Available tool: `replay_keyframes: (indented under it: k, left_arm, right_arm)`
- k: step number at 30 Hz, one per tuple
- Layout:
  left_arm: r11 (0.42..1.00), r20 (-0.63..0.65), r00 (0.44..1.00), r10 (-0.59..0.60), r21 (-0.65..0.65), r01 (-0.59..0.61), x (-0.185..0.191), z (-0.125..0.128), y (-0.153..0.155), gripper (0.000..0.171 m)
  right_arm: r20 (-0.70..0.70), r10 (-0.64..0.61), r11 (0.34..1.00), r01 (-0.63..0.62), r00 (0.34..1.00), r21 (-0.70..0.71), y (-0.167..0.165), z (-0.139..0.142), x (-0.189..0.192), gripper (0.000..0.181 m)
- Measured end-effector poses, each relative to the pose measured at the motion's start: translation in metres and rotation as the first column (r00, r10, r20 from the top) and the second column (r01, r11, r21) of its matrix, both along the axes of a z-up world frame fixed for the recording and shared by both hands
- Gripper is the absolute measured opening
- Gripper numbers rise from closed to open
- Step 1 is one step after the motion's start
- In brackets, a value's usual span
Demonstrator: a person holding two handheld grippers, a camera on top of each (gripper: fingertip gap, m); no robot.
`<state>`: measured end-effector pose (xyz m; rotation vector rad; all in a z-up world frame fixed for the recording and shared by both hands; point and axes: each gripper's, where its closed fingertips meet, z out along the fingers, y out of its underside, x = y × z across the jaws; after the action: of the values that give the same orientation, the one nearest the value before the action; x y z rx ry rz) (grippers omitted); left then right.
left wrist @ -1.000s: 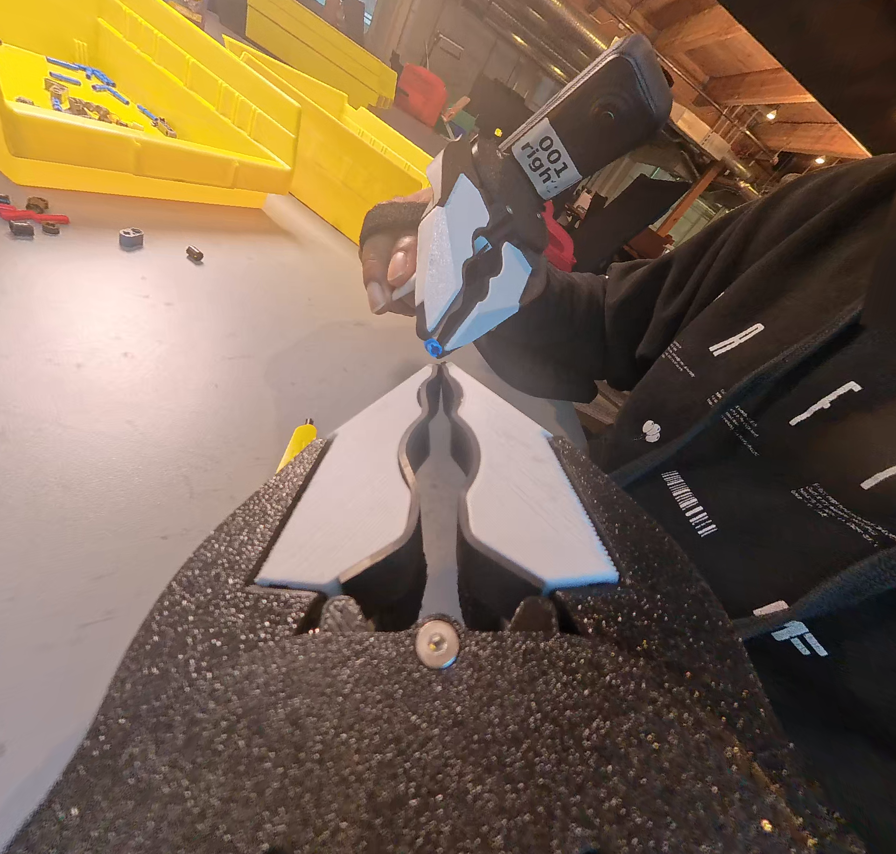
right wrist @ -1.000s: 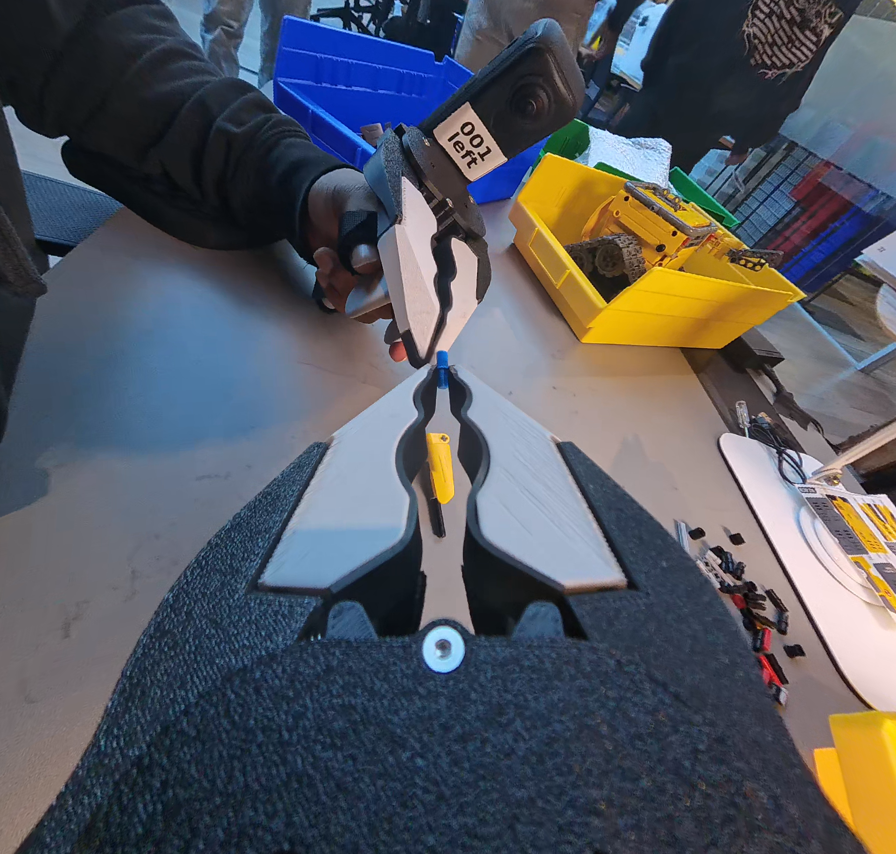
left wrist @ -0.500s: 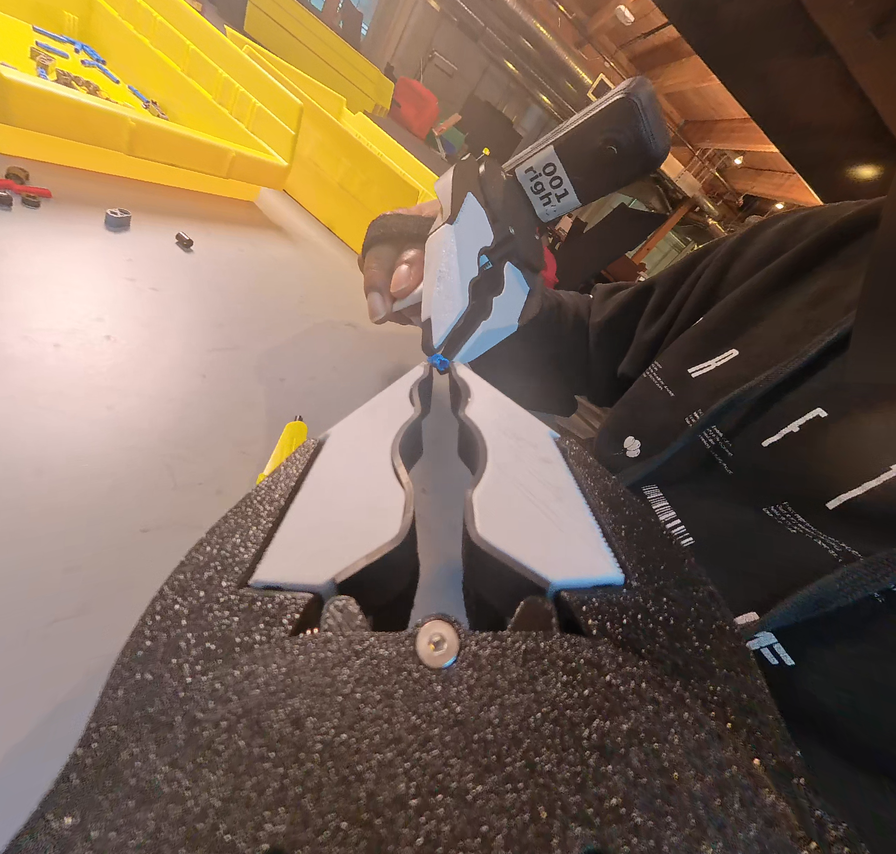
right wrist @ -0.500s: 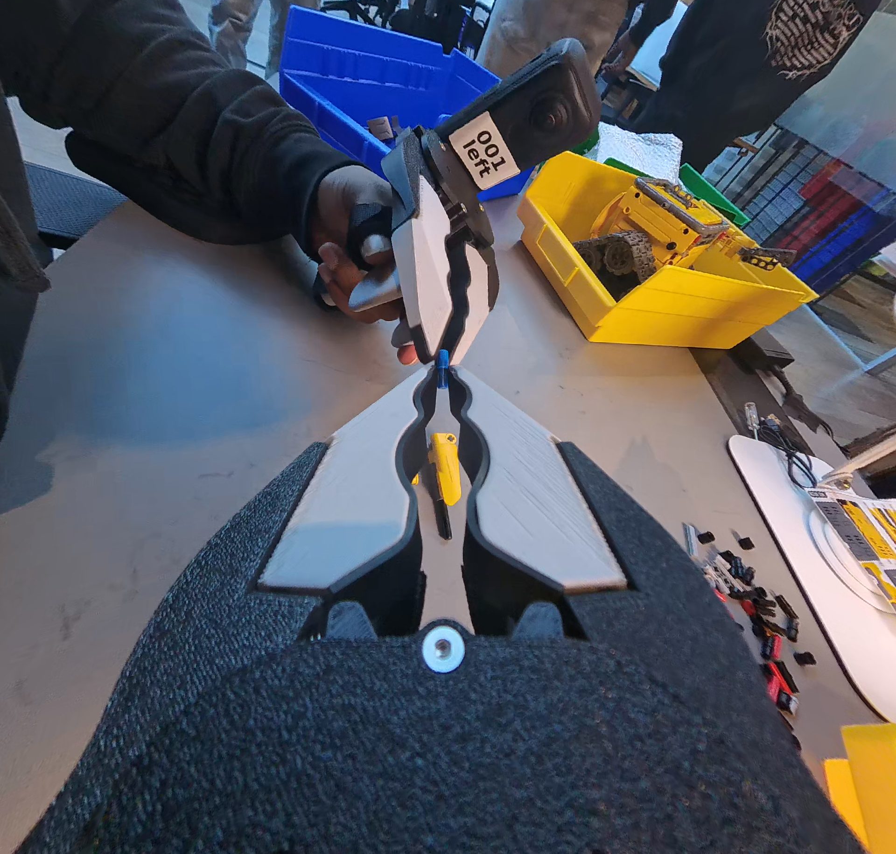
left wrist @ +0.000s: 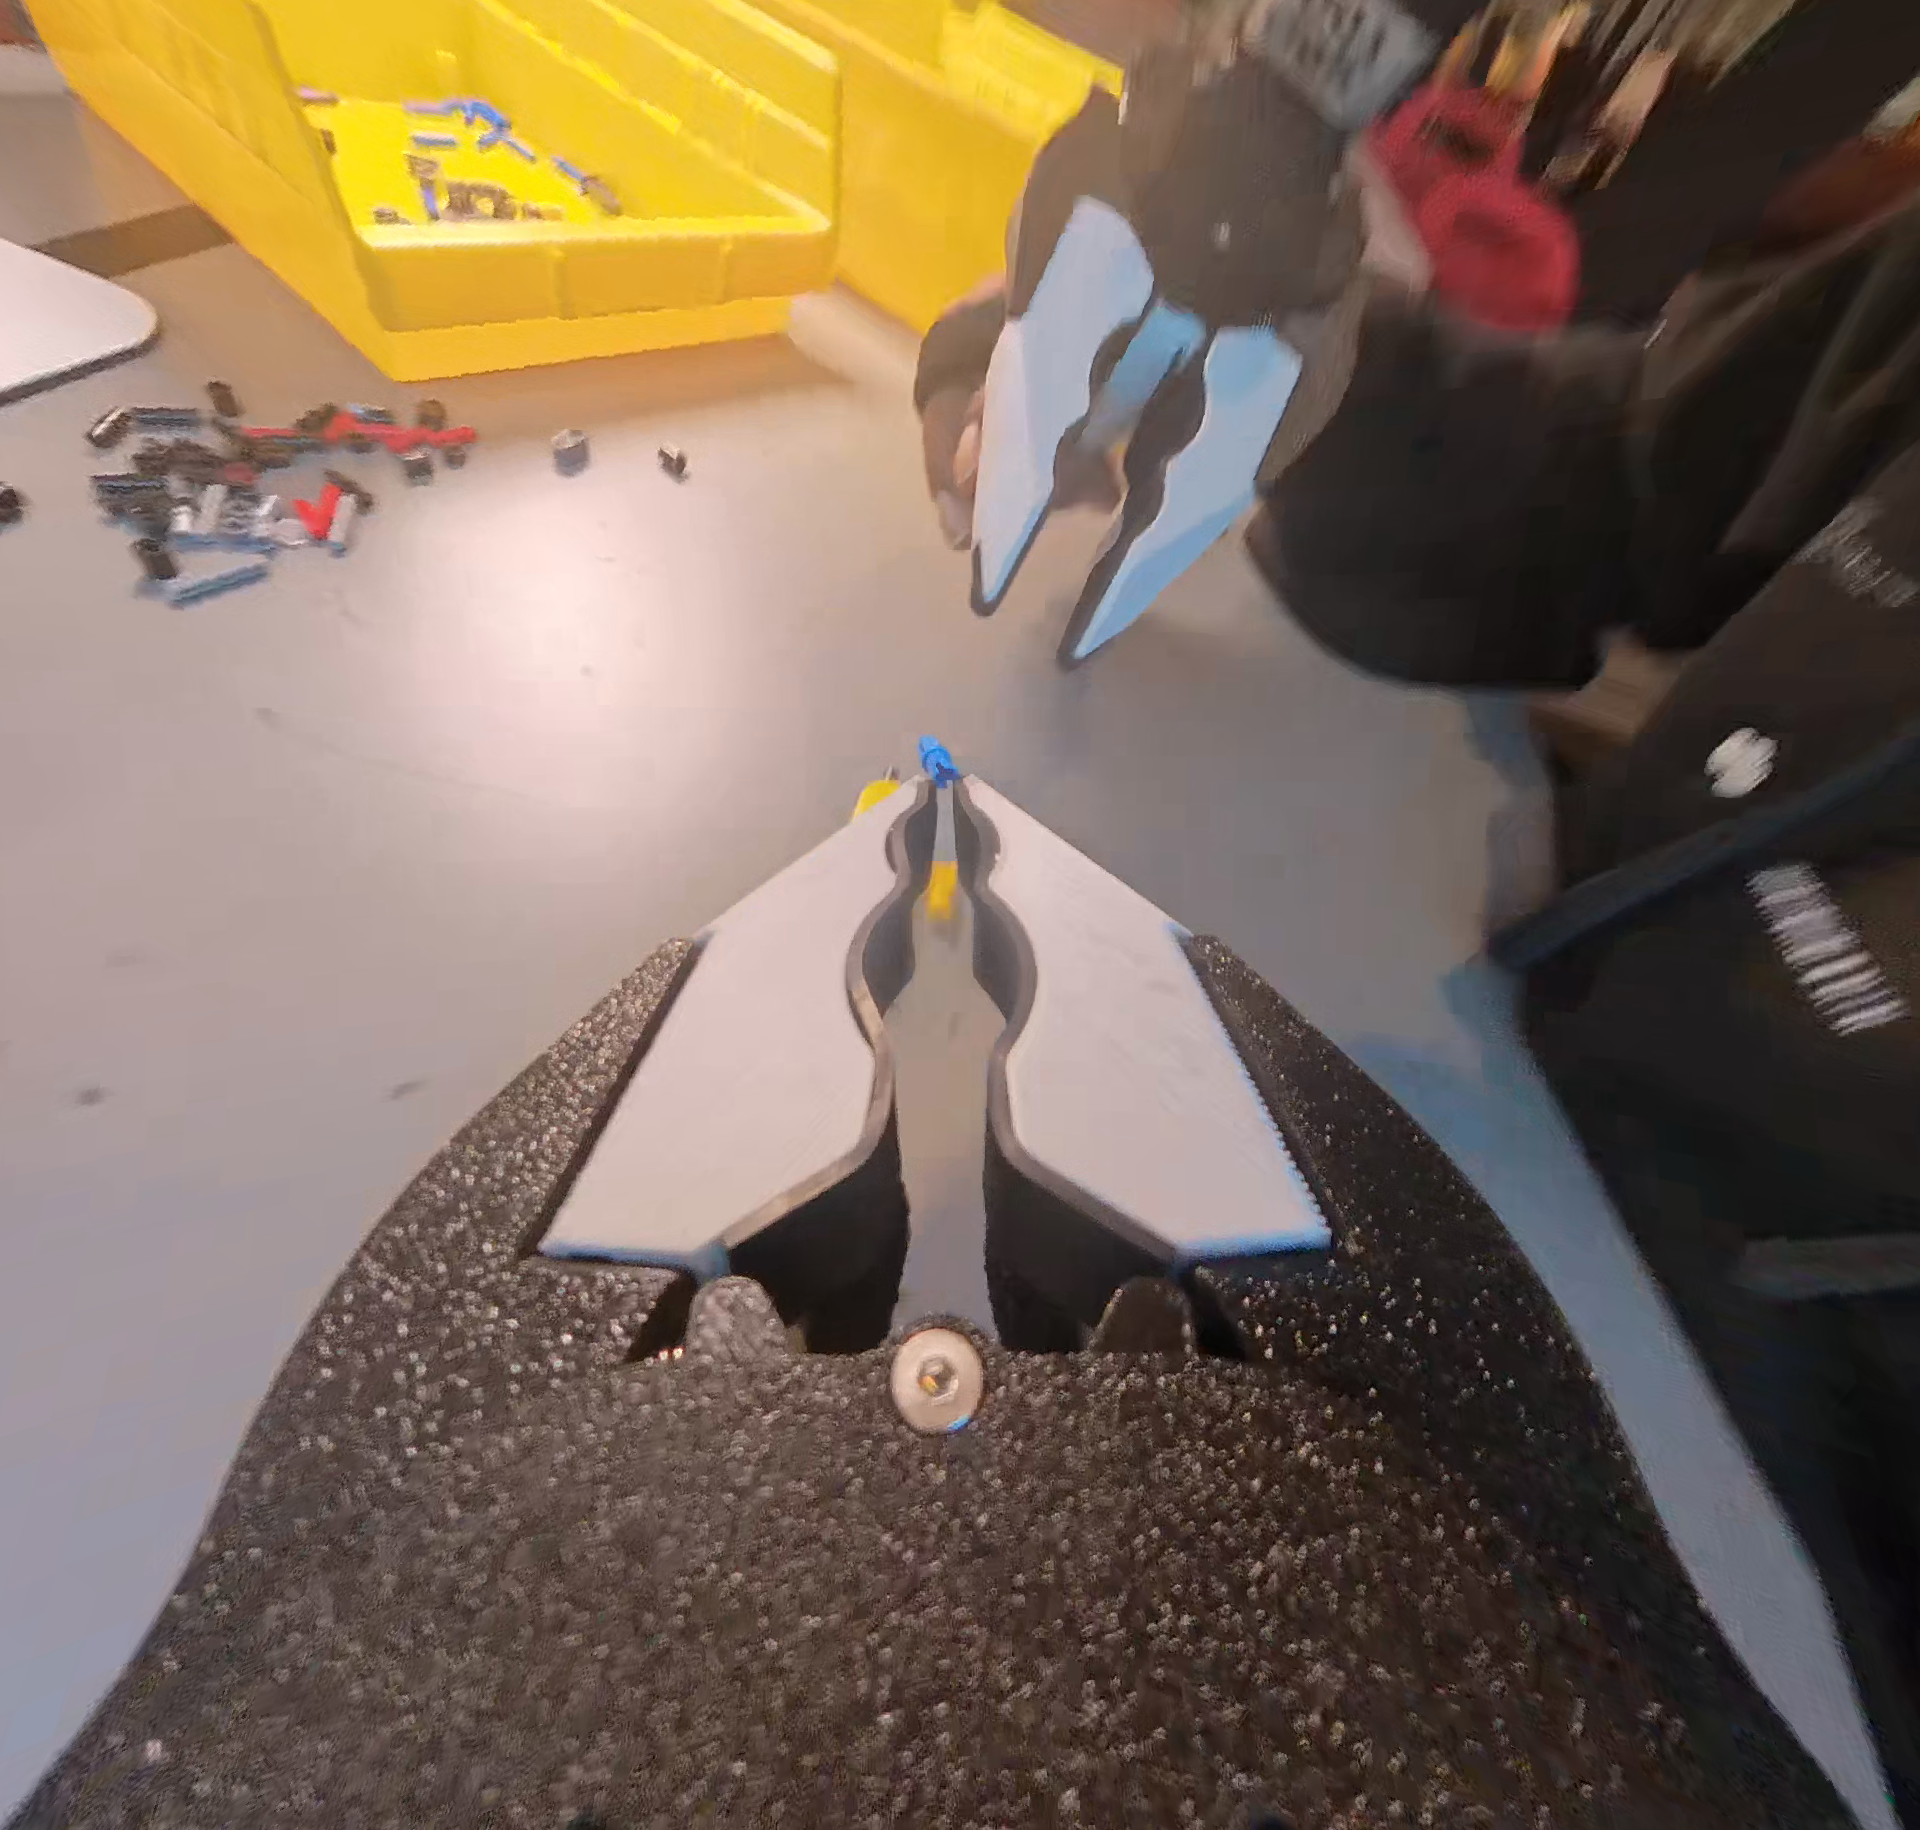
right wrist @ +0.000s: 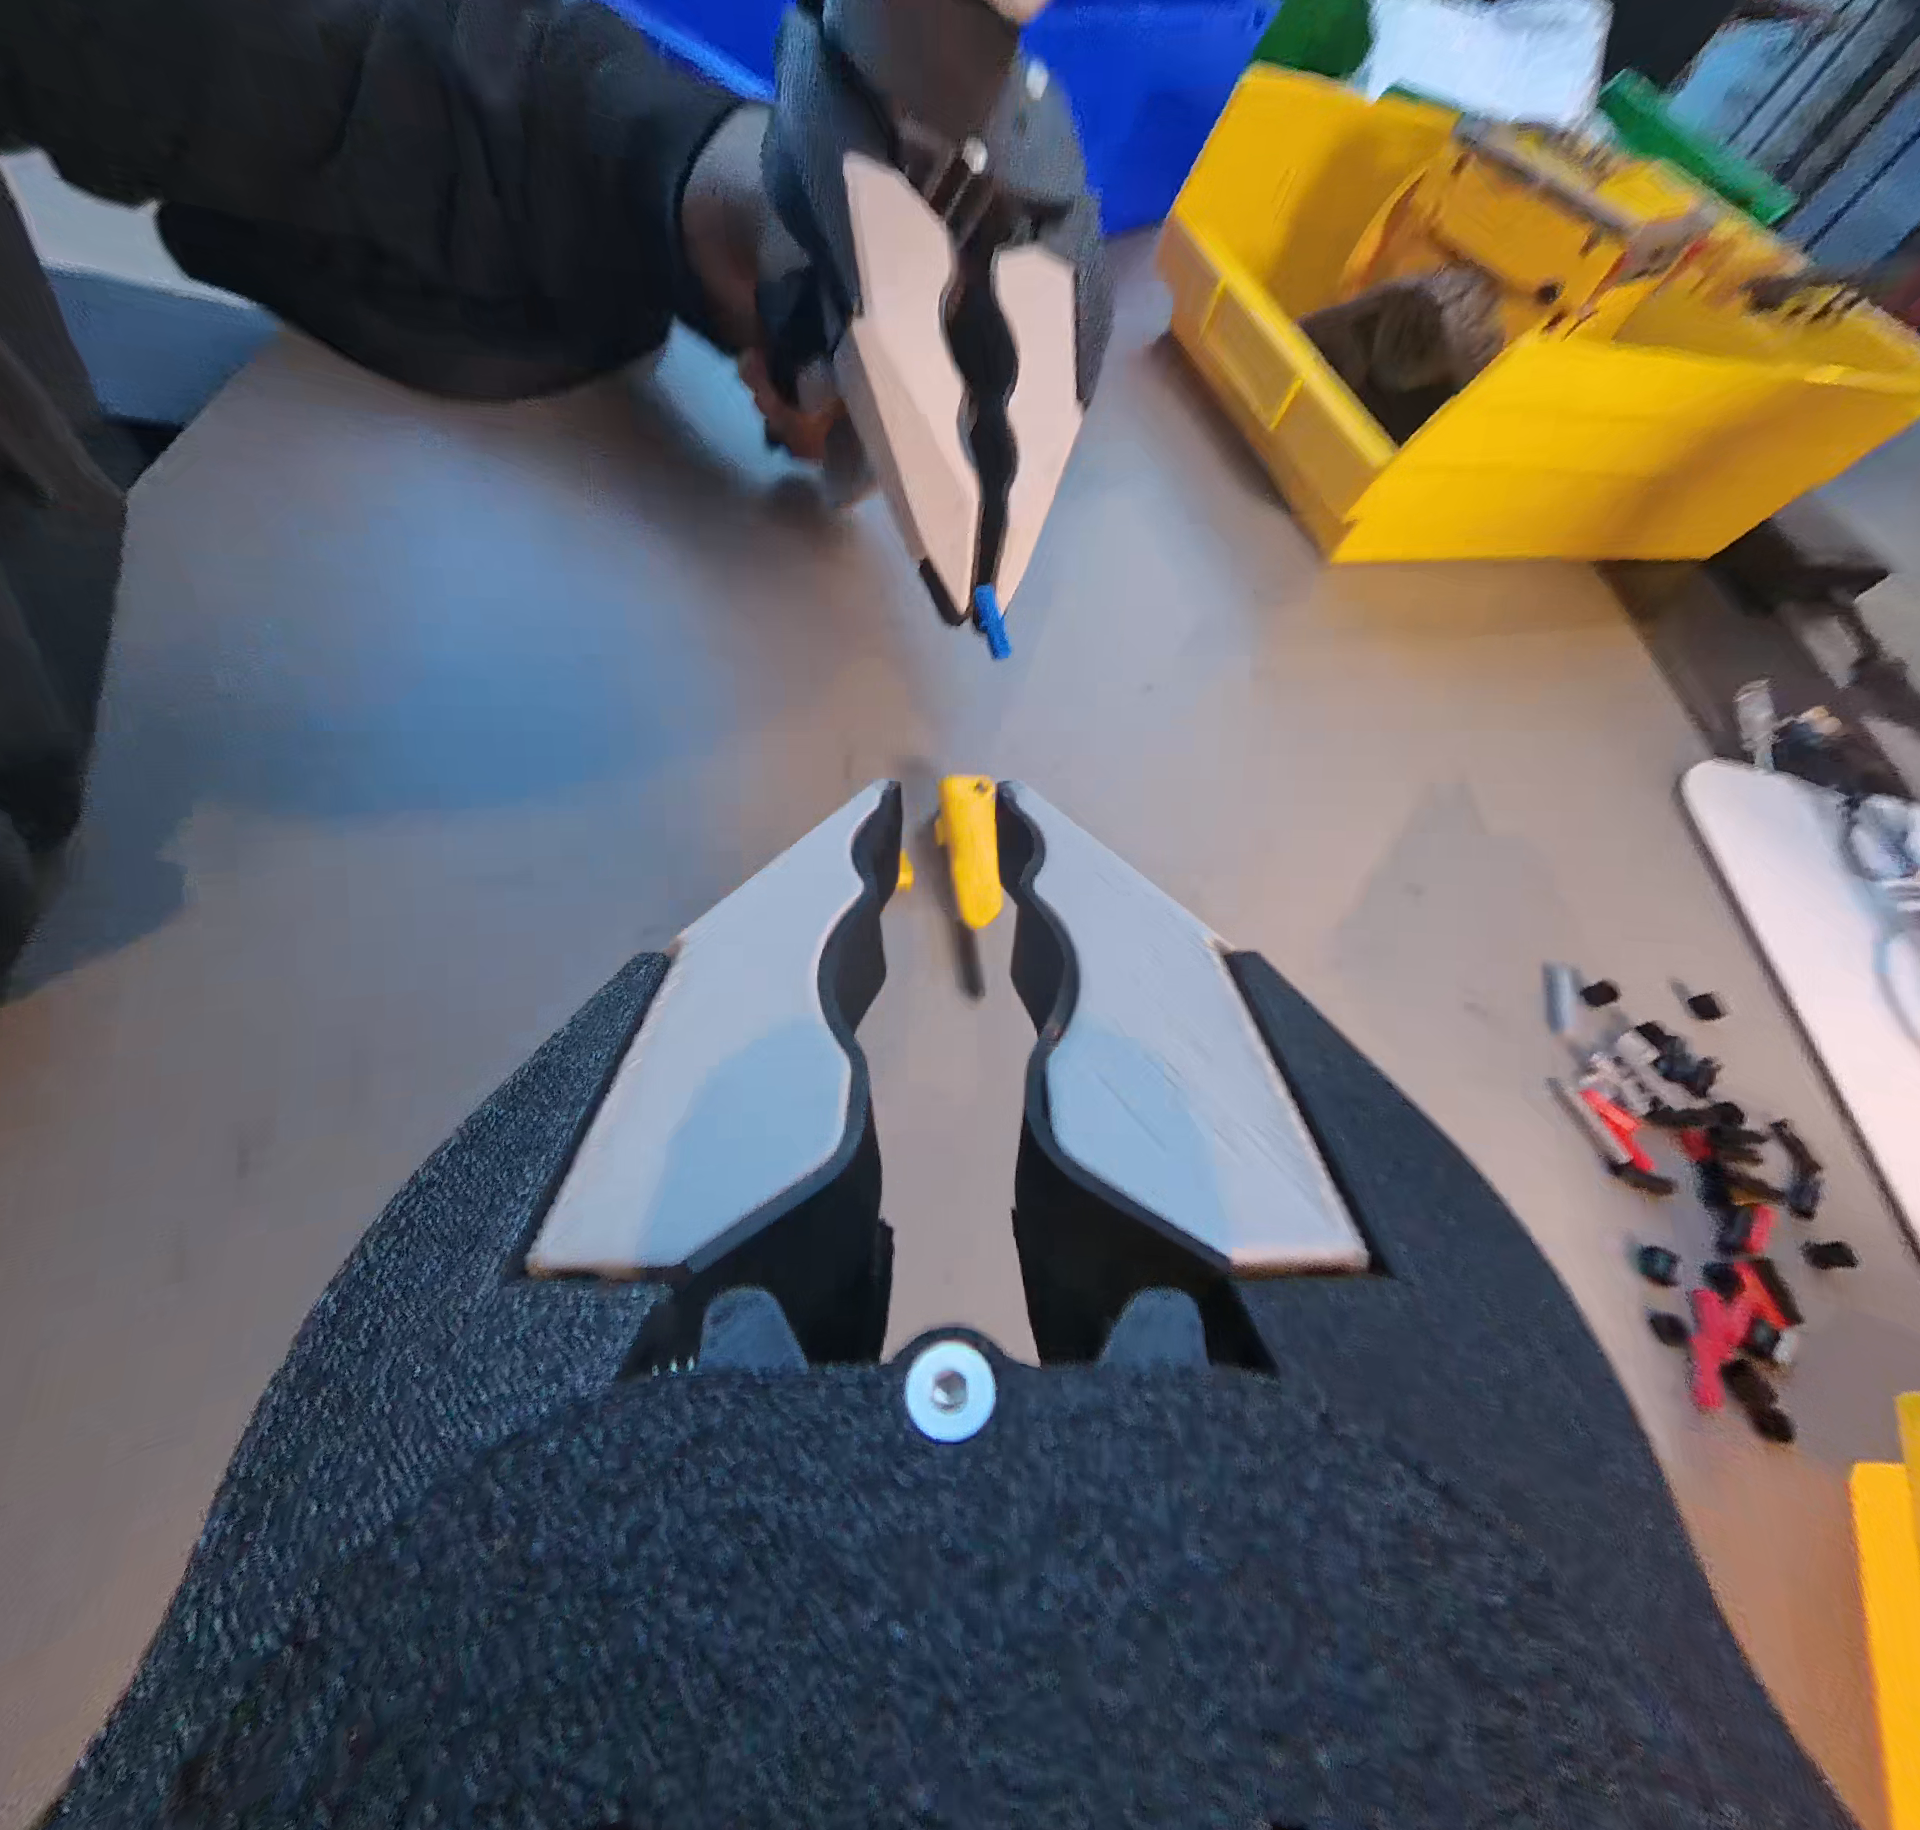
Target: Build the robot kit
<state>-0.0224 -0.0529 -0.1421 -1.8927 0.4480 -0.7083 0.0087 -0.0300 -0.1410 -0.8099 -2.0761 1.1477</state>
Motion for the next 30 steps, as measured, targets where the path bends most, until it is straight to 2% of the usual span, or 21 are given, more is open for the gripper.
replay_keyframes:
  k: [3,10,19,24,30]
  left_arm:
    - [0.999,-0.205,0.978,-0.026,-0.030,0.020,-0.006,-0.021,-0.006,0.002]
    - [0.982,-0.344,0.924,-0.167,-0.144,0.124,0.013,-0.057,-0.020,0.002]
    - [0.979,-0.411,0.895,-0.176,-0.171,0.115,0.019,-0.069,-0.021,0.002]
    - [0.980,-0.434,0.884,-0.172,-0.170,0.108,0.021,-0.071,-0.021,0.002]
    - [0.979,-0.461,0.870,-0.176,-0.171,0.107,0.021,-0.072,-0.022,0.003]
  right_arm:
    - [0.151,0.033,0.999,-0.038,0.988,0.032,-0.001,-0.030,0.009,0.018]
    - [0.279,-0.013,0.991,-0.026,0.960,0.134,-0.013,-0.065,-0.006,0.016]
    - [0.349,-0.058,0.990,0.008,0.935,0.143,-0.015,-0.071,-0.012,0.008]
    - [0.401,-0.010,0.993,-0.036,0.916,0.109,-0.028,-0.071,0.003,0.015]
    - [0.370,-0.004,0.996,-0.031,0.929,0.087,-0.025,-0.065,0.001,0.016]
